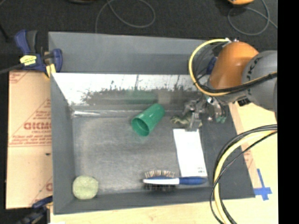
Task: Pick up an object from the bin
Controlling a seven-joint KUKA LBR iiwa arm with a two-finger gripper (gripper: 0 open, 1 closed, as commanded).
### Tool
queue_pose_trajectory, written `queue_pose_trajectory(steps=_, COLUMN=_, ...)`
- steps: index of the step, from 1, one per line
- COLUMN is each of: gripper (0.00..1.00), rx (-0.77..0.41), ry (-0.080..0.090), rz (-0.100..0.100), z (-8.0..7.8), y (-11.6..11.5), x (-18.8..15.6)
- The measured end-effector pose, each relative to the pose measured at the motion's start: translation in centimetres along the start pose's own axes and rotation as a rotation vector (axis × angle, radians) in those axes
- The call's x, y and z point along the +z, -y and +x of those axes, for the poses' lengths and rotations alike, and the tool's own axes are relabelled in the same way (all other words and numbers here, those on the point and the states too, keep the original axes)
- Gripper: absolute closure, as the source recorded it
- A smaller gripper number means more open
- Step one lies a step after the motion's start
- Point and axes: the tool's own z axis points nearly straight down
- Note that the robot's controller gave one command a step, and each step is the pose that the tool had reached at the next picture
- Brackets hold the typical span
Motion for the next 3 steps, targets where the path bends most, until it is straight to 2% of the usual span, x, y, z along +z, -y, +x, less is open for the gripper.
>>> queue_pose_trajectory(steps=1, gripper=1.0, rx=0.0, ry=0.0, rz=0.0, z=0.0, y=0.0, x=0.0)
queue_pose_trajectory(steps=2, gripper=1.0, rx=-0.002, ry=0.001, rz=0.015, z=-0.2, y=0.0, x=-1.6)
queue_pose_trajectory(steps=3, gripper=1.0, rx=-0.002, ry=0.006, rz=0.016, z=-0.4, y=0.0, x=-11.3)
